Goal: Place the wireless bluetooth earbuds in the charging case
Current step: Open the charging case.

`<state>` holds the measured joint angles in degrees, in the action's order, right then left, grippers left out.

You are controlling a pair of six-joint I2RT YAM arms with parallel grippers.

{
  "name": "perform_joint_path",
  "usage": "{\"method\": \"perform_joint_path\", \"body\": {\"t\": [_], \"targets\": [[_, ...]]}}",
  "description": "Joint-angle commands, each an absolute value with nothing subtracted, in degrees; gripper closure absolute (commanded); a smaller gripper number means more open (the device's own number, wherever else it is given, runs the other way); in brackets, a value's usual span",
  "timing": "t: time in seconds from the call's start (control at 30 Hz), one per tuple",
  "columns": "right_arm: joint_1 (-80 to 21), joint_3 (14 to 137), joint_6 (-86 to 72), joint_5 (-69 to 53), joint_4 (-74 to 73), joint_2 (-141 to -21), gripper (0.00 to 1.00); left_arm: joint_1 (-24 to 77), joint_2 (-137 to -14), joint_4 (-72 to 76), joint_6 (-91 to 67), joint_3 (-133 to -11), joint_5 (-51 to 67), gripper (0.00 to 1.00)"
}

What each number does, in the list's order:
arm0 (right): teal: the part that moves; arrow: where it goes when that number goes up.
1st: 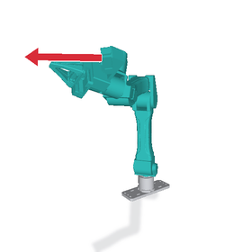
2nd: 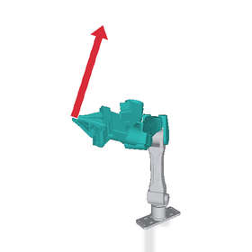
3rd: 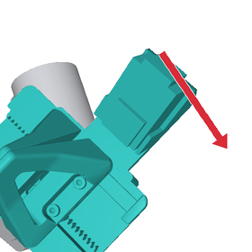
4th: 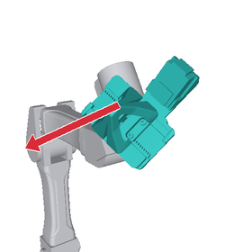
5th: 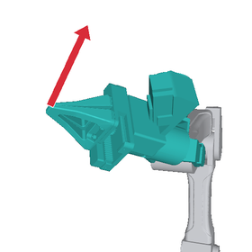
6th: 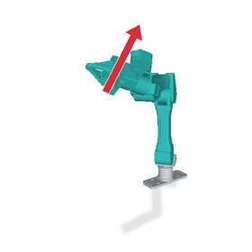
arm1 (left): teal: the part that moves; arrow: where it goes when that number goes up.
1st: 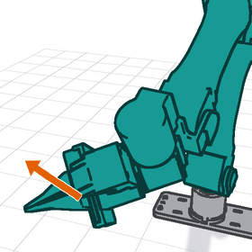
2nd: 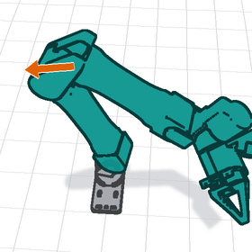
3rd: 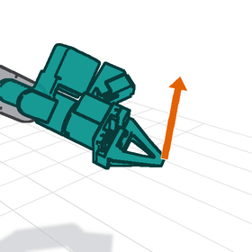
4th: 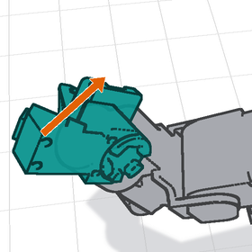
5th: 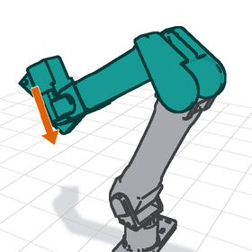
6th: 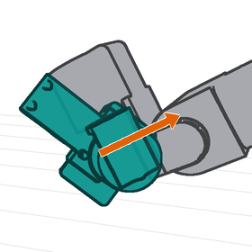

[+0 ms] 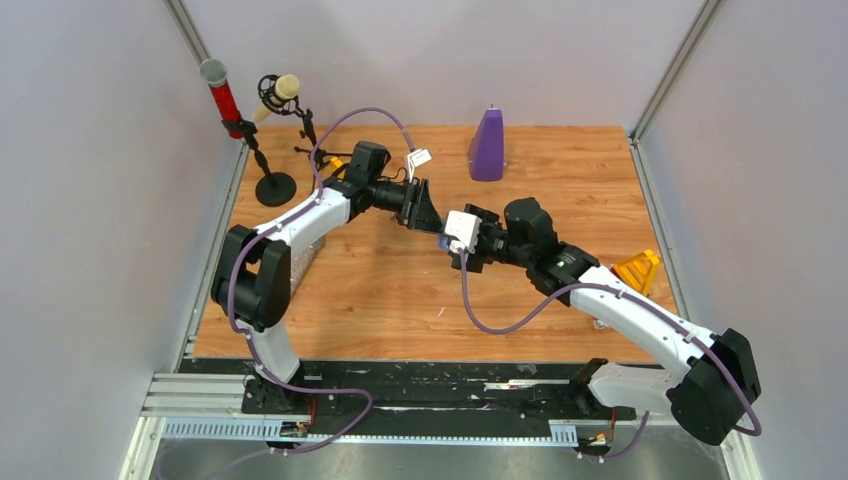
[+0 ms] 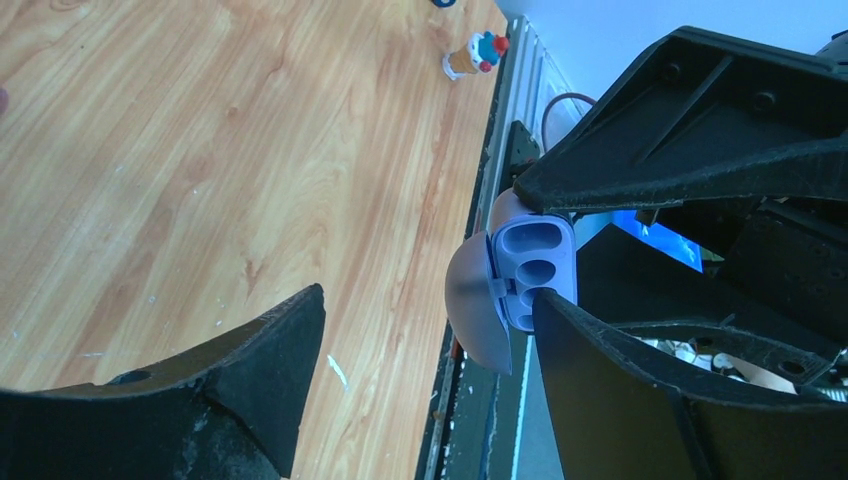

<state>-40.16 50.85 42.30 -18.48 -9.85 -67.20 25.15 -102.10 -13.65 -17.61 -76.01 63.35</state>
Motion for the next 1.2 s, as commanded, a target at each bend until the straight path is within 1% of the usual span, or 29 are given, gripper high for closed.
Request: {"method": "perform_joint_path", "body": {"t": [0.0, 0.13, 0.2, 0.23, 0.3, 0.57, 0.63, 0.67, 0.83, 0.93, 1.17], "targets": [[-40.7, 50.6, 43.1, -17.7, -7.0, -67.0, 0.62, 25.2, -101.9, -10.5, -19.3, -75.6, 65.5, 0.18], [-40.9, 50.3, 43.3, -17.5, -6.6, -67.1, 0.62, 25.2, -102.0, -9.5, -20.1, -75.5, 66.1, 0.26], [-41.0, 50.3, 43.3, -17.1, -6.3, -67.2, 0.62, 25.2, -102.1, -9.2, -20.4, -75.4, 66.5, 0.31], [-41.0, 50.3, 43.3, -16.7, -6.1, -67.2, 0.62, 25.2, -102.2, -9.2, -20.4, -75.4, 66.6, 0.35], [-41.1, 50.2, 43.3, -16.2, -5.7, -67.2, 0.62, 25.2, -102.2, -9.3, -20.3, -75.3, 66.7, 0.39], [-41.2, 49.9, 43.6, -15.4, -5.2, -67.4, 0.62, 25.2, -101.8, -10.5, -19.0, -75.3, 66.4, 0.4], [-41.2, 49.9, 43.6, -15.4, -5.2, -67.4, 0.62, 25.2, -101.8, -10.8, -18.7, -75.4, 66.2, 0.41], [-41.2, 49.9, 43.6, -15.4, -5.2, -67.4, 0.62, 25.2, -101.8, -10.9, -18.7, -75.3, 66.2, 0.44], [-41.5, 50.0, 43.6, -15.4, -5.2, -67.7, 0.62, 25.2, -102.0, -11.2, -18.5, -75.5, 66.2, 0.46], [-41.9, 50.0, 43.6, -15.2, -5.1, -68.0, 0.61, 25.2, -102.0, -11.4, -18.4, -75.6, 65.8, 0.5], [-42.5, 50.1, 43.8, -14.5, -5.0, -68.5, 0.62, 25.2, -102.0, -11.9, -17.9, -75.7, 65.3, 0.51]]}}
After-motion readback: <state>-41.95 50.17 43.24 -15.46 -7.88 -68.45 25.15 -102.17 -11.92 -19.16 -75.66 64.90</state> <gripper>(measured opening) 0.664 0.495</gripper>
